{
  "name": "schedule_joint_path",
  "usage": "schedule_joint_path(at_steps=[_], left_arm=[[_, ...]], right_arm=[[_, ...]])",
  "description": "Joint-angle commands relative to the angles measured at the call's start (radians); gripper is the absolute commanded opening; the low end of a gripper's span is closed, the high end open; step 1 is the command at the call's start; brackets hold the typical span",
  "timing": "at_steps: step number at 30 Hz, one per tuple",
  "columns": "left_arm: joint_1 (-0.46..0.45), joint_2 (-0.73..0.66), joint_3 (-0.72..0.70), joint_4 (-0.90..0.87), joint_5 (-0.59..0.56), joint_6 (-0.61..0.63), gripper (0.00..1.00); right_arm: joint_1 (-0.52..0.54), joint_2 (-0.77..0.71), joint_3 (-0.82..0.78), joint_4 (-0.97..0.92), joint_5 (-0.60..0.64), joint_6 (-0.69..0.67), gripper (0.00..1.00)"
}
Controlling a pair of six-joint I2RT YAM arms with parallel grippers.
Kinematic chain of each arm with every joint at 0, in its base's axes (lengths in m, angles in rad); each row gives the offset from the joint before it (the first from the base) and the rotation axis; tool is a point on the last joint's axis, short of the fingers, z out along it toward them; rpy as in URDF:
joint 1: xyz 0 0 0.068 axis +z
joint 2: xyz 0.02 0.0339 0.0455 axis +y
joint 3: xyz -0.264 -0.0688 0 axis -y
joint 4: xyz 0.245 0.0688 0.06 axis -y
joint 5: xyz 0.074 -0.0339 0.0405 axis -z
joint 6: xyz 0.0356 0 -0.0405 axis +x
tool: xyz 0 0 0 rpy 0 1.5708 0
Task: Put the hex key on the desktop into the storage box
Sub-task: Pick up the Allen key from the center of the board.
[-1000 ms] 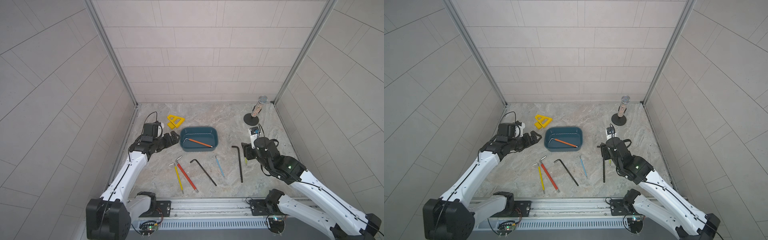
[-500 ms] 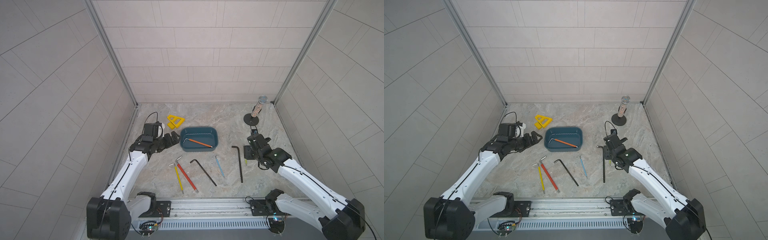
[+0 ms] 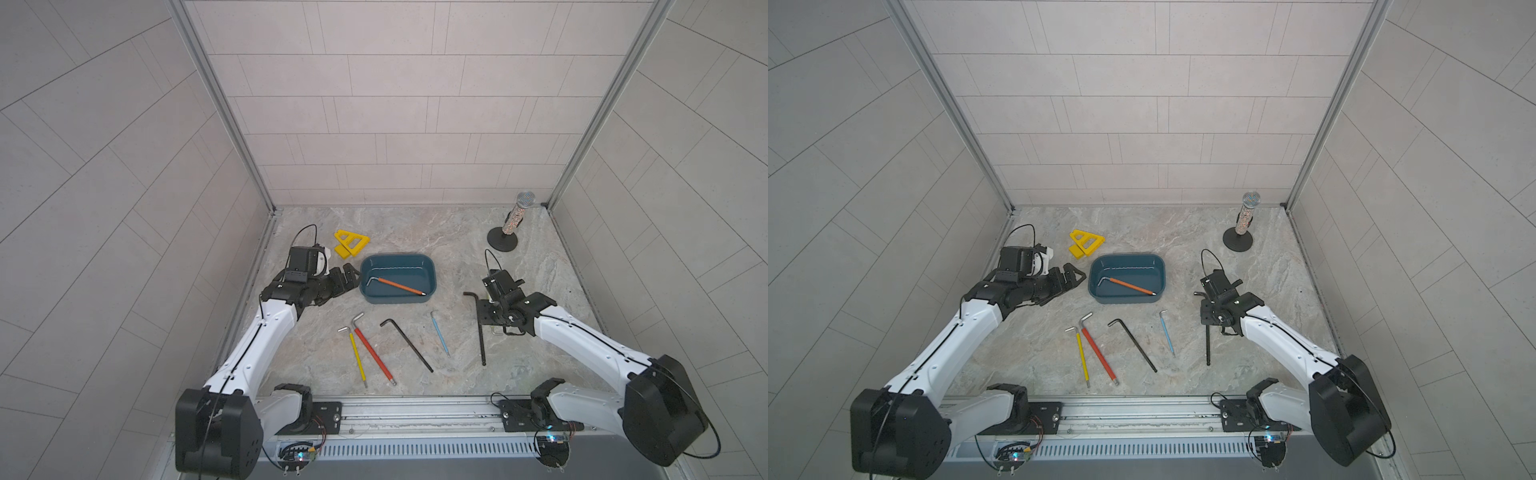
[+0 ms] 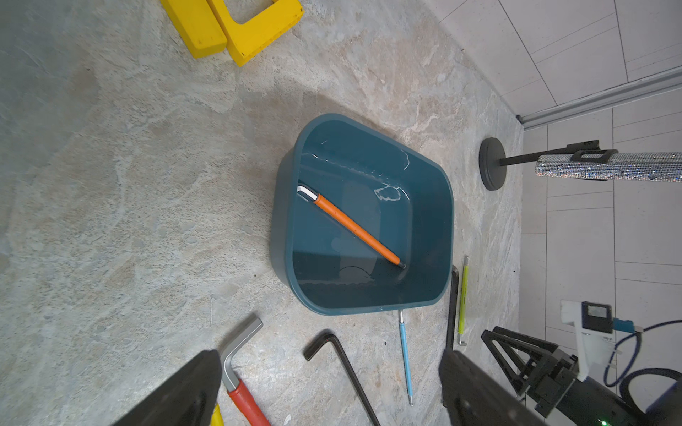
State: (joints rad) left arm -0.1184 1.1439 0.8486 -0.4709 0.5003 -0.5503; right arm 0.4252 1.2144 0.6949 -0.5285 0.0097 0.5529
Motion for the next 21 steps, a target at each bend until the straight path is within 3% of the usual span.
schedule_joint_path(at_steps=[1,21], left_arm=[[-0.003,-0.007,-0.005,-0.014,0.001,-0.002,1.0],[-0.004,-0.016,-0.009,-0.009,0.01,-0.006,1.0]], right_arm=[[0.003,0.044,-0.027,0.04,-0.032,0.013,0.48],[0.013,0.175,-0.038,0.1,0.0,0.003,0.4]])
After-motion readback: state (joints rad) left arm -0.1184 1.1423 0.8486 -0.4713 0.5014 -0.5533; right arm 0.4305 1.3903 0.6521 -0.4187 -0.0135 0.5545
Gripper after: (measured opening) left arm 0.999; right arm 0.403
